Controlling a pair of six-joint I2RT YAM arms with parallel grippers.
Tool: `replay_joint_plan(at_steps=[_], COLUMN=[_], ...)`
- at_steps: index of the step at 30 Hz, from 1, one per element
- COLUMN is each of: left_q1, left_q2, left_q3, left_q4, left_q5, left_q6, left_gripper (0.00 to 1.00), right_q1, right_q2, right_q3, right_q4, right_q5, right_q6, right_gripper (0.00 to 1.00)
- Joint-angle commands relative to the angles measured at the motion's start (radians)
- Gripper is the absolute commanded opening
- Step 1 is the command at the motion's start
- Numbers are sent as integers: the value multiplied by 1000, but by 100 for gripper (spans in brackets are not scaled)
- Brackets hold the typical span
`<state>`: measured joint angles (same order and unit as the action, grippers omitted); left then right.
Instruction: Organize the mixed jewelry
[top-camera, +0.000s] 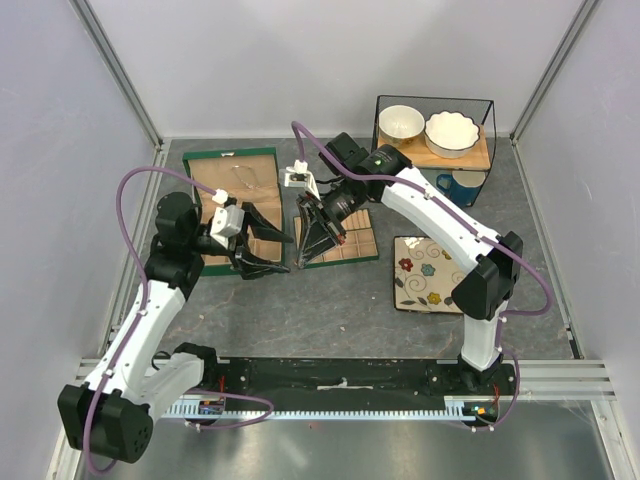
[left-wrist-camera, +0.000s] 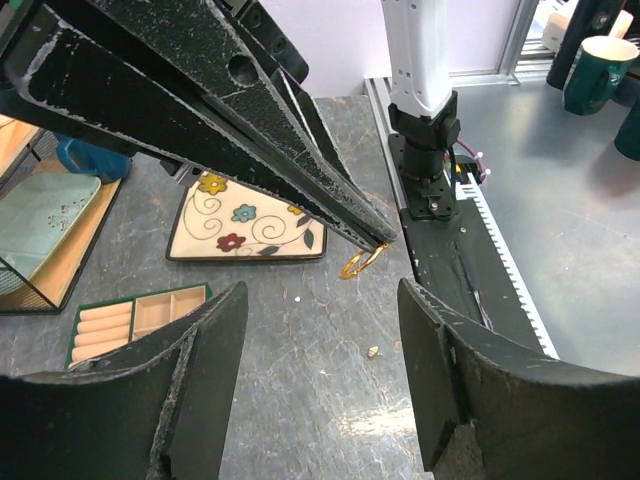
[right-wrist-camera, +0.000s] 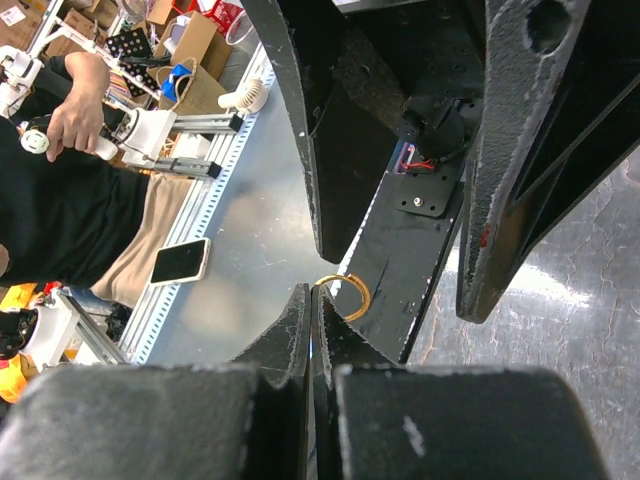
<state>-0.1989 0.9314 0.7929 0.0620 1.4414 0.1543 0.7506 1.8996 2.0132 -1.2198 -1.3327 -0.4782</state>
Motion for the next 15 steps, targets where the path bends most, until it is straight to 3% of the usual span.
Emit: replay_joint_plan(at_steps=[1, 15], left_q1=[-23, -63], left_q2=[-3, 9], left_q3=[23, 32], left_q4=[33, 35], left_q5=[-10, -49], left_q6=[-10, -16], left_gripper=[68, 51], right_q1=[1, 1], right_q2=[7, 10], right_q3=[45, 33], right_q4=[39, 51], right_q5=[-45, -43], right_q6=[1, 10], right_gripper=[0, 0])
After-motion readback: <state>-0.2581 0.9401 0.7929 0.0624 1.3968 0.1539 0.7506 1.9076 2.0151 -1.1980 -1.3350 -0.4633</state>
